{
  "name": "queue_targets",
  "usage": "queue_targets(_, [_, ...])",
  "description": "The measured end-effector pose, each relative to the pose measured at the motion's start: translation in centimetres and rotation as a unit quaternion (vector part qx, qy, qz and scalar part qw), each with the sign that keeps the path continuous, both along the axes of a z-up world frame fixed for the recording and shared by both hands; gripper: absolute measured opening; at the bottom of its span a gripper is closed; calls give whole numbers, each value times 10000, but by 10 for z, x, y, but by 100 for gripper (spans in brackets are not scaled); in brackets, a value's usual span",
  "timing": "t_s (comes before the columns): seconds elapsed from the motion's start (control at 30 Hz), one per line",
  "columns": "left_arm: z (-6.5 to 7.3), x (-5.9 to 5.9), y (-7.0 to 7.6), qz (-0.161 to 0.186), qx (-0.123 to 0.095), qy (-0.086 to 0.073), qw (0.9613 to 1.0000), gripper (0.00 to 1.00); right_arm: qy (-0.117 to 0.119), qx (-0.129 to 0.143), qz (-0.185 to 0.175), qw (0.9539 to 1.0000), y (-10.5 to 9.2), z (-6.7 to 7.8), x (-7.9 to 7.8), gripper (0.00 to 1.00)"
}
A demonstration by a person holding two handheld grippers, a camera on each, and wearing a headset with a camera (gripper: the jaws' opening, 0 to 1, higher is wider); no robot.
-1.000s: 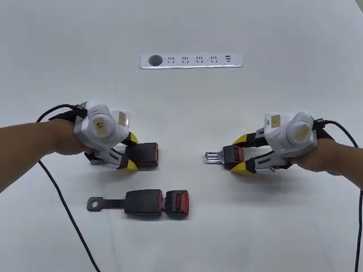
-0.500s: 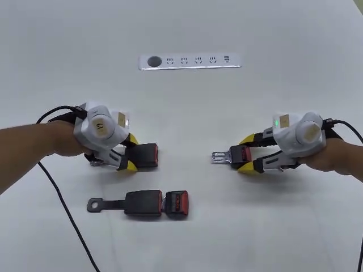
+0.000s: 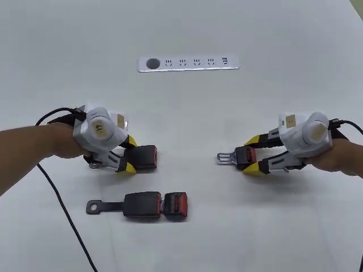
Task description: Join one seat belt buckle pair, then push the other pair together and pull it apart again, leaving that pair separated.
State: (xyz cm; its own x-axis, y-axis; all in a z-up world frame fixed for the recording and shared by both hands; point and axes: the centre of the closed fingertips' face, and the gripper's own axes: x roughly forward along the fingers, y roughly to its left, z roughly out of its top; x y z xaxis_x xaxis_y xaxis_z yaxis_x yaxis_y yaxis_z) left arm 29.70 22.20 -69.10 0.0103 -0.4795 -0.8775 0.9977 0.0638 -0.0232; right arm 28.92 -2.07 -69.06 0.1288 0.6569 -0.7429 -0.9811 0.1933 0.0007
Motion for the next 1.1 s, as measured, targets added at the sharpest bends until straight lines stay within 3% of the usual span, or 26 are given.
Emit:
queue_targets(0.27, [0,0,0,-9,46,12,10000,34,135,64,-152,9998,2,1,0,37])
queue_targets(0.4, [0,1,0,39,107,57,9999,34,60,-51,-345,9994,0,0,5,50])
queue_targets(0.47, [1,1,-2,368,69,180,9991,35,152,16,-503,9986,-2,2,4,51])
queue_targets(0.6, [6,2,-4,504,48,-14,9987,46,68,173,-935,9954,-3,8,14,63])
queue_targets(0.67, [9,4,-7,746,-121,-37,9971,51,-1,224,-1100,9937,-3,12,16,66])
queue_targets(0.77, [23,16,-8,1285,-453,-290,9903,57,-29,485,-1560,9866,1,21,20,68])
queue_targets(0.83, [26,18,-4,1634,-551,-262,9847,63,-199,560,-1793,9820,-1,25,26,70])
queue_targets(0.87, [25,20,-2,1686,-544,-271,9838,65,-223,540,-1826,9815,-1,25,26,71])
queue_targets(0.93, [27,22,5,1884,-594,-355,9797,67,-299,553,-2072,9763,-3,25,28,70])
queue_targets(1.0, [31,19,8,2166,-717,-306,9731,70,-408,662,-2300,9701,-1,30,29,71])
queue_targets(1.1, [39,21,15,2472,-907,-494,9634,75,-525,804,-2543,9623,4,43,25,74])
